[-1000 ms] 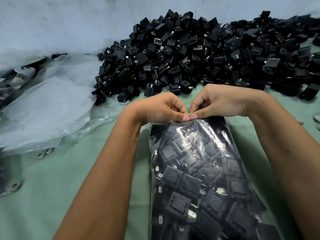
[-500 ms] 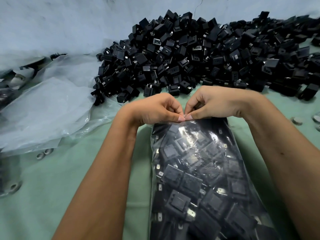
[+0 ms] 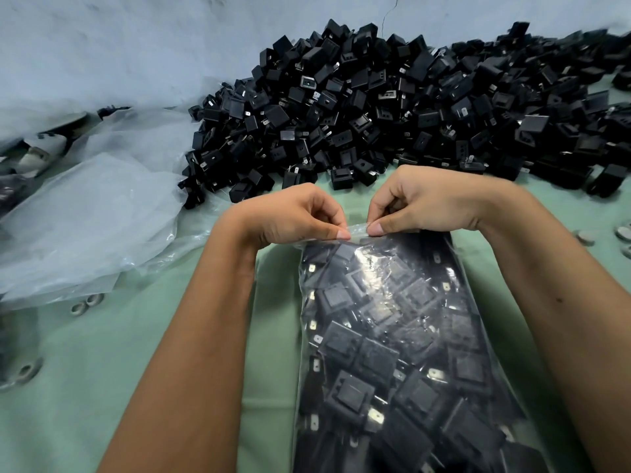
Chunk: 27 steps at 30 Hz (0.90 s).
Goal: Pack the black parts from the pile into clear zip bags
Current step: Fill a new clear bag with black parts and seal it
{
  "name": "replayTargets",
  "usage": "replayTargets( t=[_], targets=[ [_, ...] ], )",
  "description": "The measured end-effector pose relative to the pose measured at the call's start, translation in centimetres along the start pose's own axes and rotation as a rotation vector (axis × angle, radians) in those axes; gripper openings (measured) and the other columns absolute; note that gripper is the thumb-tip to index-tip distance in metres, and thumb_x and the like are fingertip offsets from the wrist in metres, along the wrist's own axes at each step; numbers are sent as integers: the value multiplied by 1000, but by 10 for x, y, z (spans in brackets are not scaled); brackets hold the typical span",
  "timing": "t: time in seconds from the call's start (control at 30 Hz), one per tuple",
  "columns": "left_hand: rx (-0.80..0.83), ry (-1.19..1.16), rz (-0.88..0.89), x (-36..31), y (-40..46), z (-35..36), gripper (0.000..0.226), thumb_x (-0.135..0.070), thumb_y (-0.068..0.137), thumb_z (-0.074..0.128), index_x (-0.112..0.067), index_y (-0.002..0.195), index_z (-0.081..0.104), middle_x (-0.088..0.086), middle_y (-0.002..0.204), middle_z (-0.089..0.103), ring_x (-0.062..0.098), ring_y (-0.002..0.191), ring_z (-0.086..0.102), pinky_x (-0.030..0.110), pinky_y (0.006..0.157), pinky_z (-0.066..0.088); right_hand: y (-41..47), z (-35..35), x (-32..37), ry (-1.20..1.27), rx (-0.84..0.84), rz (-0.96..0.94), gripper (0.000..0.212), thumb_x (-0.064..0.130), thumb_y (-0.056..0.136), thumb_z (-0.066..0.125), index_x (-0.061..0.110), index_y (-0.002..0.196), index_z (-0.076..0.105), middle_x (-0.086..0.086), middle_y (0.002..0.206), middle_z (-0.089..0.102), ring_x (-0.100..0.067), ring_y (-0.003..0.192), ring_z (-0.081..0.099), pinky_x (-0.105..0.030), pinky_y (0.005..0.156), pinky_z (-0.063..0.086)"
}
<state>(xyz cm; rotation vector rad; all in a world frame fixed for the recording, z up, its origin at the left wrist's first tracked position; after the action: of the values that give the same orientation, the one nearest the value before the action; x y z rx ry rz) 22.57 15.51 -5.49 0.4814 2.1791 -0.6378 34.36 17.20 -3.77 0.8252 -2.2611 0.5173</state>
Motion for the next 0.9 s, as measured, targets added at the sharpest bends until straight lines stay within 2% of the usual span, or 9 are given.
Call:
replayTargets(
  t=[0.2,0.27,0.33,0.4,0.47,0.53,0.7,0.8,0.9],
  targets=[
    [-71,-38,36,-7,2,-2,9,-11,92,74,-8,83,75,12,70,64,19,61,52,24,58,39,1,-5,0,-19,-39,16,11,28,90,80,27,79,80,6,68,73,1,58,58,-21,60,47],
    [-91,-46,37,-9,4,-2,8,-11,92,74,-5,87,76,19,77,64,25,69,52,33,66,39,5,0,5,-43,-34,4,10,32,91,79,27,82,80,4,73,75,-1,63,60,-30,68,50],
    [-92,-40,31,-7,4,-4,10,-12,91,75,-2,91,76,21,81,65,26,74,52,37,71,39,6,4,10,-74,-25,-12,11,33,92,77,27,83,80,5,73,74,1,61,58,-29,68,50],
    [-69,-41,19,-2,2,-6,7,-11,92,74,-4,91,76,12,78,67,22,72,56,32,72,43,6,4,11,-86,-23,-15,12,33,93,76,28,82,80,7,72,74,1,60,59,-27,67,50],
    [-47,-60,15,4,-2,-9,4,-7,92,73,-5,90,75,-1,71,67,7,66,59,19,66,47,6,3,10,-78,-20,-12,14,30,94,76,28,80,79,6,72,74,-1,62,62,-29,68,52],
    [-34,-68,23,5,-3,-10,3,-4,92,71,-3,91,73,-4,70,67,2,63,57,14,61,45,7,5,11,-76,-15,-13,15,28,94,75,27,79,78,7,72,74,-1,62,63,-29,68,53],
    [-30,-24,32,0,-1,-8,4,-3,93,71,-3,89,73,1,73,67,6,65,57,18,65,45,9,5,9,-88,-21,19,18,27,93,77,30,75,78,14,67,72,4,58,61,-25,65,47],
    [-40,-19,36,-1,0,-6,7,-3,94,70,-4,87,72,5,72,65,10,66,55,26,69,44,11,6,12,-83,-45,15,12,29,92,78,30,80,80,11,70,74,2,60,61,-30,67,51],
    [-86,-14,52,-4,1,-6,5,-1,94,69,-1,89,71,6,72,61,10,65,52,21,65,42,12,6,18,-90,-70,-12,10,31,91,78,29,82,81,6,71,74,-2,61,59,-31,66,51]
  ],
)
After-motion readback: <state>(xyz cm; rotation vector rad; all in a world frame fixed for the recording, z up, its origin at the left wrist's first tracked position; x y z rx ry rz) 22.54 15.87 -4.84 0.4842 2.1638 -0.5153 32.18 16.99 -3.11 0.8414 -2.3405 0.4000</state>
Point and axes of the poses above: each hand's wrist, its own y-axis towards the middle knuckle, its own z-axis out of the palm, x = y × z, the point moved 10 cm from there along y, towards the middle knuckle
